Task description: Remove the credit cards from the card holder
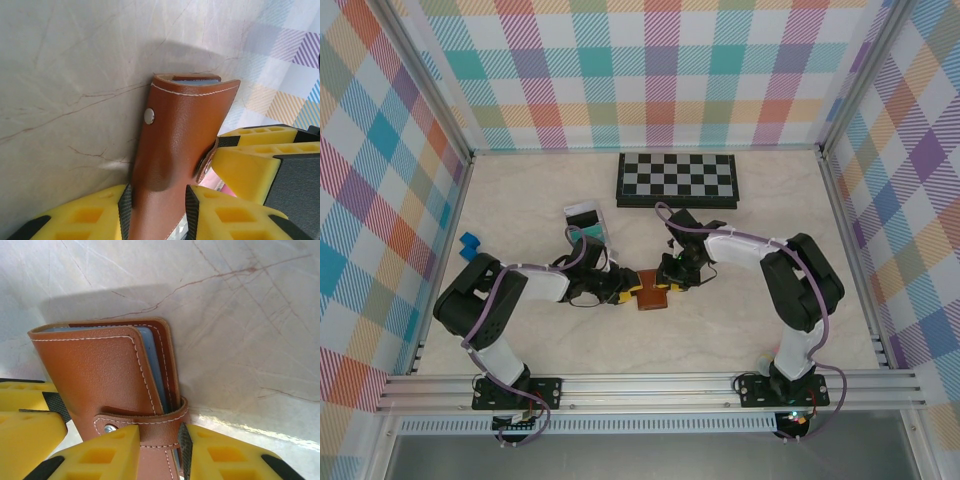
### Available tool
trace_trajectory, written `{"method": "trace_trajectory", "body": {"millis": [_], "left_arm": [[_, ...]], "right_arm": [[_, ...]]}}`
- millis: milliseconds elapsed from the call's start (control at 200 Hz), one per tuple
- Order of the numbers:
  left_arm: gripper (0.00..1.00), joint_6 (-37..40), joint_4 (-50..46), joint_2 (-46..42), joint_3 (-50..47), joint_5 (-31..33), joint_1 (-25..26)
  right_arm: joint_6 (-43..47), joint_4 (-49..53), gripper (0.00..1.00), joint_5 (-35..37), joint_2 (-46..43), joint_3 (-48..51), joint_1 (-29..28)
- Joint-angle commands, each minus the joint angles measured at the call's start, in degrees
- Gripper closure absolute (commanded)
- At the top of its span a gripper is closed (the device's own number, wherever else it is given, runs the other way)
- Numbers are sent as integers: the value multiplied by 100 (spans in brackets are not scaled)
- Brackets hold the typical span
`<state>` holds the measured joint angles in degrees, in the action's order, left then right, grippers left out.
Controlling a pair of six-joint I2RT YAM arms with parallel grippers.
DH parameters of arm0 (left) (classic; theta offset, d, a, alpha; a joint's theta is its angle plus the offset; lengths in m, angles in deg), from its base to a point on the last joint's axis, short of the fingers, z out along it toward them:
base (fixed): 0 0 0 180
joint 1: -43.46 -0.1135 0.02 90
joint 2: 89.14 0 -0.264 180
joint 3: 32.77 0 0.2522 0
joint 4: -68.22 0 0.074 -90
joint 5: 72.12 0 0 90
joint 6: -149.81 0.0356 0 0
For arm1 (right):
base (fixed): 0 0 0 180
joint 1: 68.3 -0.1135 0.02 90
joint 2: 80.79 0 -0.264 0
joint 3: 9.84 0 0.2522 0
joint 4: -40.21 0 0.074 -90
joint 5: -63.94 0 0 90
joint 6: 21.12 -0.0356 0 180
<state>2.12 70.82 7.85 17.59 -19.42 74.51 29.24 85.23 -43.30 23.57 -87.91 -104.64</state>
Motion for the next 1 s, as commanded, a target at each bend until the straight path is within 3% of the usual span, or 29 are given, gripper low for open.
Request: {"method": "trace_trajectory", "body": {"millis": [0, 195, 410, 565, 995], "left_arm": [[65, -67, 312, 209, 69, -127, 77], [63, -43, 538, 347, 46, -217, 77], [64, 400, -399, 63, 74, 465, 77], [66, 391, -302, 1, -21, 431, 77], [68, -249, 1906, 382, -236, -431, 64]], "right_arm": [[20, -193, 71, -297, 151, 37, -19], [-44, -317, 71, -454, 236, 102, -24], [-72, -323, 72, -410, 251, 165, -22], [-88, -308, 72, -424, 313, 156, -22], [-66, -844, 71, -1273, 324, 218, -5]]}}
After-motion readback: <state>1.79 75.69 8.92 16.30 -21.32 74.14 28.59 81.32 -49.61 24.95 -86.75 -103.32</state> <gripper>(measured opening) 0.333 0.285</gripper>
